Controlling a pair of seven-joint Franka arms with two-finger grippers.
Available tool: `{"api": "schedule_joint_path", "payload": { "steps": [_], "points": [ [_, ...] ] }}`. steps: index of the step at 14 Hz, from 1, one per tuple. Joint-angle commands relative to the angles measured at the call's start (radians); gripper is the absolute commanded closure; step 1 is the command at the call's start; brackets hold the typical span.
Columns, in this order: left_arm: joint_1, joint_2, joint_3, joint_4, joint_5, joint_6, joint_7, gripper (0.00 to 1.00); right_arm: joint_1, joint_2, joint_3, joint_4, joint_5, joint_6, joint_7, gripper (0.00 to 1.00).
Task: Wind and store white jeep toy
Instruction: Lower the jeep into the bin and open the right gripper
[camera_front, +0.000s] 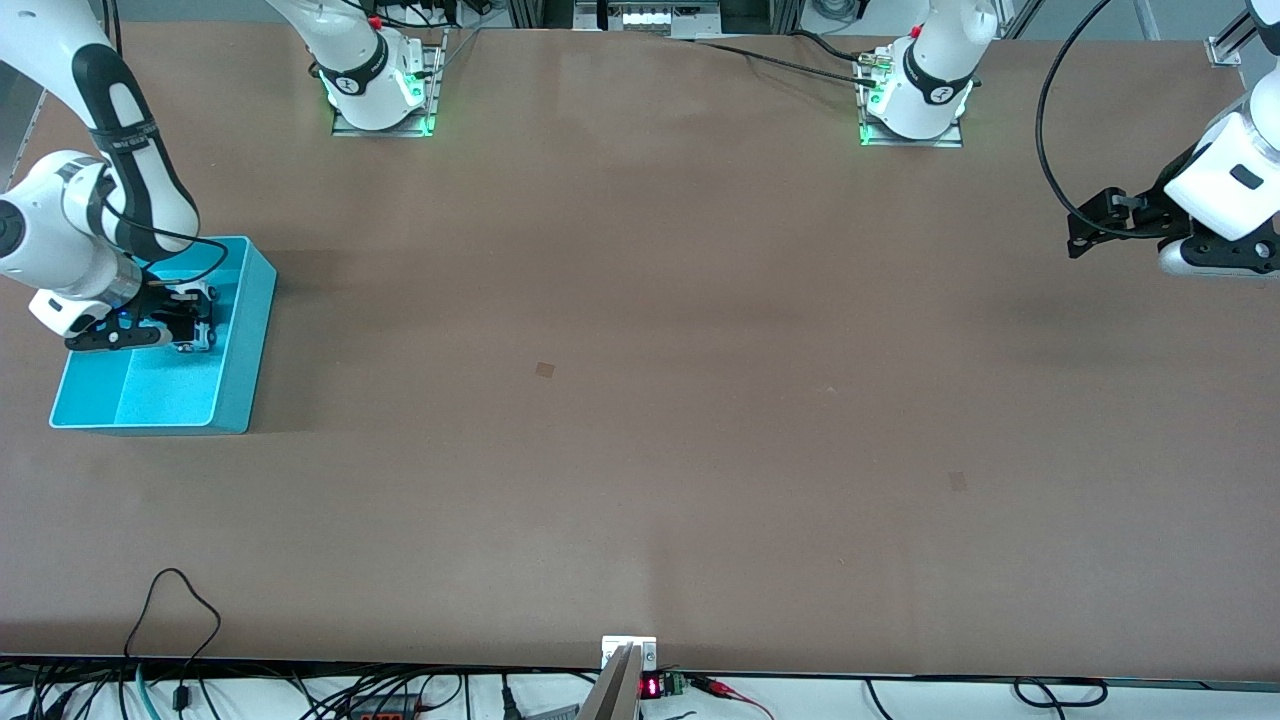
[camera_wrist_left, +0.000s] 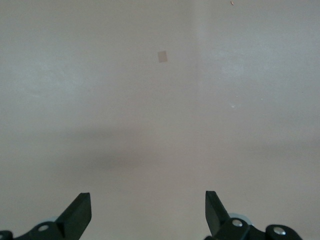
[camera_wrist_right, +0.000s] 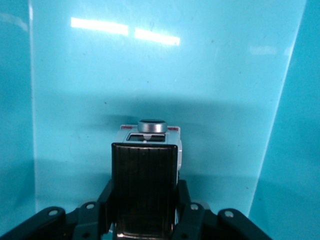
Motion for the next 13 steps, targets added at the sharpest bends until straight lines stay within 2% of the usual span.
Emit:
{"api": "schedule_joint_path", "payload": {
  "steps": [1,2,3,4,9,13],
  "points": [
    [0.002,-0.006,-0.005,0.014,-0.004,-0.018,-0.004,0.00,-0.018,-0.005,0.013,-0.013,-0.015,0.006,0.003,0.84],
    [0.002,-0.006,-0.005,0.016,-0.004,-0.018,-0.004,0.00,-0.016,-0.003,0.014,-0.011,-0.015,0.003,0.005,0.54],
    [0.002,-0.004,-0.005,0.017,-0.004,-0.013,-0.004,0.00,-0.014,-0.003,0.014,-0.009,-0.015,0.003,0.005,0.19],
    [0.002,-0.003,-0.005,0.020,-0.004,-0.011,-0.004,0.00,-0.011,-0.009,0.016,-0.008,-0.016,0.003,0.003,0.00],
    [0.005,-0.004,-0.003,0.020,-0.004,-0.031,-0.004,0.00,0.035,-0.081,0.020,0.032,-0.016,-0.052,0.000,0.00],
    [0.007,-0.004,-0.003,0.020,-0.004,-0.033,-0.003,0.00,0.103,-0.160,0.020,0.131,-0.016,-0.229,-0.038,0.00]
  ]
}}
